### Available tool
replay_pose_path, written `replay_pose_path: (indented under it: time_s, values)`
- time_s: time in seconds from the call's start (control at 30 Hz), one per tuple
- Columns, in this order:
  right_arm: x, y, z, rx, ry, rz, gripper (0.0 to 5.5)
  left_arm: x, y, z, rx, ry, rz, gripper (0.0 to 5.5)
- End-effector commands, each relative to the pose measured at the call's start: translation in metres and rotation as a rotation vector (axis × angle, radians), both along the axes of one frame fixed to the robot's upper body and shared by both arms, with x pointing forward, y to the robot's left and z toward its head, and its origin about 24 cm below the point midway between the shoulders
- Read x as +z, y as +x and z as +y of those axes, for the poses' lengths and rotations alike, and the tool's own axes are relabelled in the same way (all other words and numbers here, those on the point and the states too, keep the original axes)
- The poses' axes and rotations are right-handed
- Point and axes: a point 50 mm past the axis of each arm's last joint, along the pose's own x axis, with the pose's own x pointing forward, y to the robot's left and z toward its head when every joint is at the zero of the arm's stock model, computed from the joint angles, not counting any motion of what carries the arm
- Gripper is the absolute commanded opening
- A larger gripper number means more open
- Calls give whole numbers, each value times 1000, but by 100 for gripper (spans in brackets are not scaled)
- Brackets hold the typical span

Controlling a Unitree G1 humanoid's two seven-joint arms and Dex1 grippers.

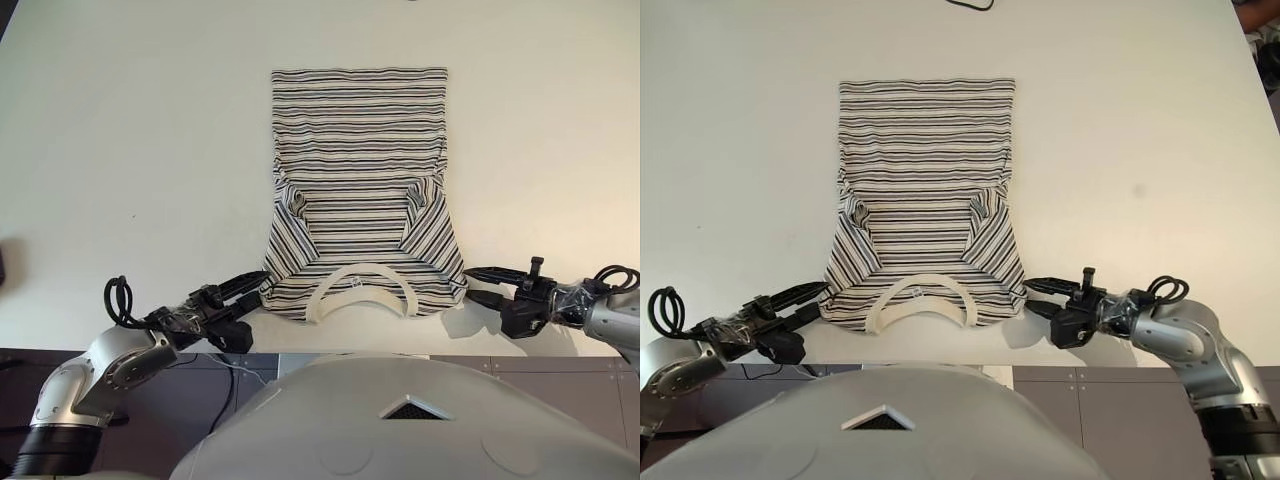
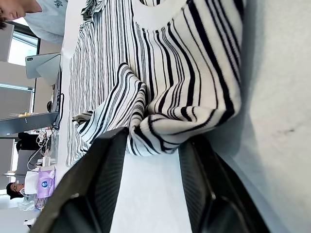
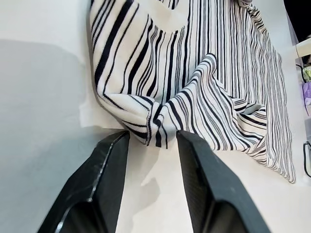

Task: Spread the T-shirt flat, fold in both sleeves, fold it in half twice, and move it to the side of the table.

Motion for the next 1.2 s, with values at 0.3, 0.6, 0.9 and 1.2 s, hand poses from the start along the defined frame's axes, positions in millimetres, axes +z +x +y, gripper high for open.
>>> replay_pose_path:
  time_s: [0.3,0.6,0.9,1.2]
  values:
    - [-7,7,8,55,-24,-13,146,-8,-1,-3,-47,26,118,55]
    - [-3,7,4,69,-42,34,13,-2,6,-6,-24,-33,128,10]
    - [52,8,-6,18,-17,284,13,45,7,-8,-2,-169,319,10]
    - [146,6,-13,-82,42,625,13,118,-7,-18,107,-416,591,10]
